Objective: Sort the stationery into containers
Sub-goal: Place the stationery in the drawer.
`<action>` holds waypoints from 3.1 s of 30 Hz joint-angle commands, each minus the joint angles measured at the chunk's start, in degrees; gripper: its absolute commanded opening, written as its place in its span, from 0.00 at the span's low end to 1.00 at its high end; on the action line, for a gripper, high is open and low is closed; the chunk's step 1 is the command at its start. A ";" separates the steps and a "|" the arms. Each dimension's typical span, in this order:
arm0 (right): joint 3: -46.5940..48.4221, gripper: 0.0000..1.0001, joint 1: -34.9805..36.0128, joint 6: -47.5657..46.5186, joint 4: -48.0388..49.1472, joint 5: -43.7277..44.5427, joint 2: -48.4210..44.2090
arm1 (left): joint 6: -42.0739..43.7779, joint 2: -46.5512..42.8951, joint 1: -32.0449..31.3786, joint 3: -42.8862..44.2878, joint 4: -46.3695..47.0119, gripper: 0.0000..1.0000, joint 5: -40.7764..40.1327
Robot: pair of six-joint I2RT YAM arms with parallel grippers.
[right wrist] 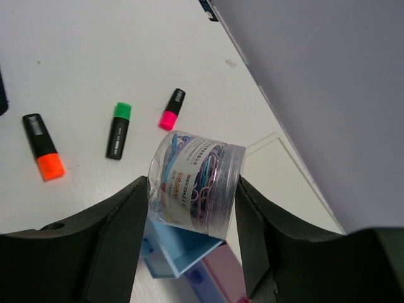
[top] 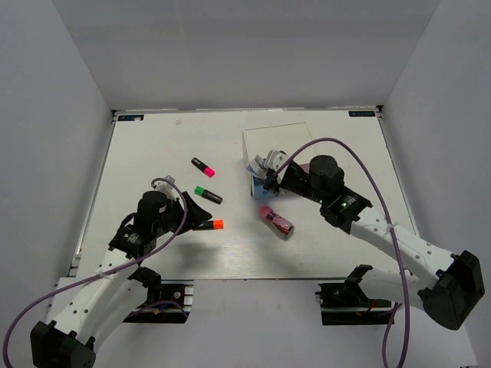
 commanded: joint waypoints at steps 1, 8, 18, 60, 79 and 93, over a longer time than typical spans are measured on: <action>5.39 0.04 -2.69 -4.07 -0.10 -5.07 1.17 | 0.45 -0.71 -0.29 -0.06 1.71 0.74 0.36; 12.51 0.00 -8.93 -14.51 -16.16 -23.35 6.09 | 0.98 0.35 -0.29 -0.06 2.24 0.74 0.89; 21.04 0.06 -13.50 -22.43 -27.96 -32.41 13.82 | 0.98 -0.18 -0.29 -0.06 2.24 0.74 0.89; 48.37 0.20 -21.16 -45.12 -68.13 -46.21 39.23 | 1.50 2.54 -0.29 0.47 3.20 0.74 0.89; 50.67 0.57 -21.33 -49.96 -74.21 -45.25 42.04 | 1.50 2.54 -0.29 1.00 3.20 0.74 0.89; 48.56 0.77 -21.24 -45.47 -69.37 -46.04 39.24 | 1.50 2.54 -0.29 1.00 3.20 0.74 0.89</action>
